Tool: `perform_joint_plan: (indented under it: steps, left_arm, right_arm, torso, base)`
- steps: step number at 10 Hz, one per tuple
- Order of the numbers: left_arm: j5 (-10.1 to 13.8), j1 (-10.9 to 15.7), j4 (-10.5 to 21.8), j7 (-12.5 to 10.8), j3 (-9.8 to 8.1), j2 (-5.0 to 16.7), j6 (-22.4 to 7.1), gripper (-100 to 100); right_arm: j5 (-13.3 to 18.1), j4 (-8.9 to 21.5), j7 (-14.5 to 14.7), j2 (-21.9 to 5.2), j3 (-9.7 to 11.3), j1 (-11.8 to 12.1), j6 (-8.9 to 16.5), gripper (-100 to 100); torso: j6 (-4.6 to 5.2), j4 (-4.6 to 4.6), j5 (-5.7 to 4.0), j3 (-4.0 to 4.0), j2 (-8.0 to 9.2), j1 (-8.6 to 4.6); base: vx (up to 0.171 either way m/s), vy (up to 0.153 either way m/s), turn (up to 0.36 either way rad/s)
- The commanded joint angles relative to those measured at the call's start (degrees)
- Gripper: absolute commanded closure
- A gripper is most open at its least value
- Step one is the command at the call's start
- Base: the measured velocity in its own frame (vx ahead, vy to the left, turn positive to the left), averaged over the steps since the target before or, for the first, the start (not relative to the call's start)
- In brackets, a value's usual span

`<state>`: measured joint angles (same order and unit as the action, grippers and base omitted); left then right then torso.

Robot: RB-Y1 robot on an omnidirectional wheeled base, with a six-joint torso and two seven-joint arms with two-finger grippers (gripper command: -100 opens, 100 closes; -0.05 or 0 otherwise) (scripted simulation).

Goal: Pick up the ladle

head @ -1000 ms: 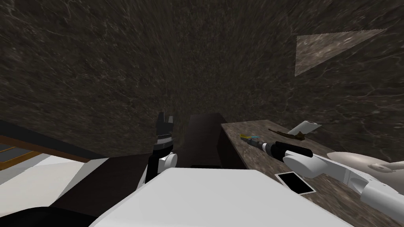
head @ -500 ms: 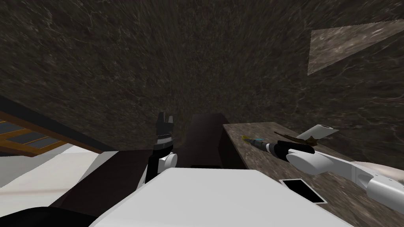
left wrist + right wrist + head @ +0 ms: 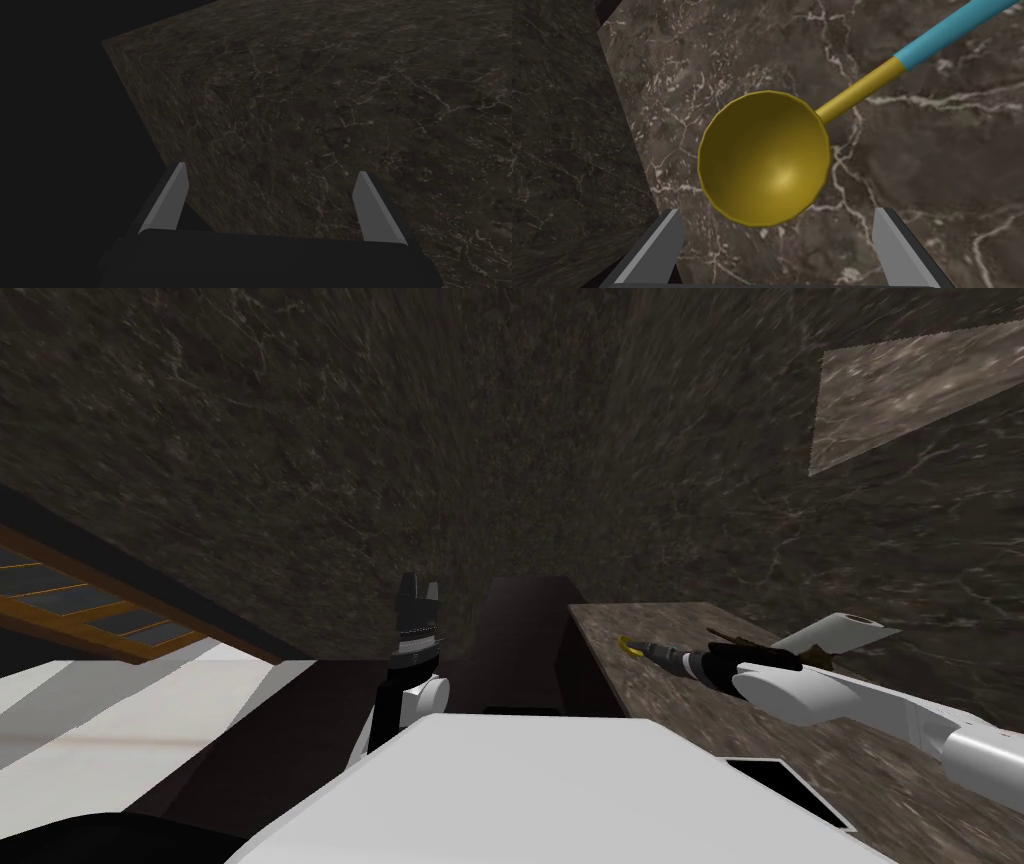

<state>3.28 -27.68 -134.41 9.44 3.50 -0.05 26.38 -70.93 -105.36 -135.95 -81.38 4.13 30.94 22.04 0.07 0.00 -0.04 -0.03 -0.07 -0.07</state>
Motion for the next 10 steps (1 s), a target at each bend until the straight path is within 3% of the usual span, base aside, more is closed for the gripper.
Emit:
perform_joint_plan:
  steps: [1,2,6,7,8,9,10]
  left_arm:
    - [0.0,0.0,0.0,0.0,0.00,0.0,0.0,0]
    - [0.0,0.0,0.0,0.0,0.00,0.0,0.0,0]
    - [0.0,0.0,0.0,0.0,0.00,0.0,0.0,0]
    - [0.0,0.0,0.0,0.0,0.00,0.0,0.0,0]
    - [0.0,0.0,0.0,0.0,0.00,0.0,0.0,0]
    - [0.0,0.0,0.0,0.0,0.00,0.0,0.0,0]
    - [0.0,0.0,0.0,0.0,0.00,0.0,0.0,0]
  right_arm:
    - [-1.2,0.9,-2.9,-1.6,0.1,0.0,1.3,-100]
    - [-1.2,0.9,-3.1,-1.6,0.1,0.0,1.3,-100]
    - [-4.2,3.1,-9.0,-5.5,0.5,0.0,4.2,-100]
    - [-4.5,3.4,-9.7,-6.0,0.5,0.0,4.6,-100]
    - [-4.9,3.4,-8.5,-5.8,0.5,0.0,4.2,-100]
    - [-4.9,3.5,-8.8,-5.8,0.5,0.0,4.3,0]
    - [-6.0,5.1,-8.1,-5.5,1.0,-0.4,4.1,-100]
  torso:
    - [0.00,0.00,0.00,0.00,0.00,0.00]
    - [-0.02,0.00,0.00,0.00,0.00,-0.01]
    - [-0.01,0.00,0.00,-0.01,-0.01,-0.02]
    - [0.00,0.00,0.00,-0.01,-0.01,-0.02]
    - [0.00,0.00,-0.01,0.00,-0.01,0.00]
    - [0.02,0.00,0.00,0.00,0.00,0.03]
    - [0.01,0.00,0.00,0.00,0.00,0.05]
  base:
    - [-0.004,-0.016,0.087]
    - [-0.003,-0.015,0.053]
    - [-0.002,-0.020,0.096]
    - [-0.003,-0.017,0.061]
    - [-0.001,-0.008,0.012]
    - [0.000,0.000,0.000]
    - [-0.034,0.008,0.166]
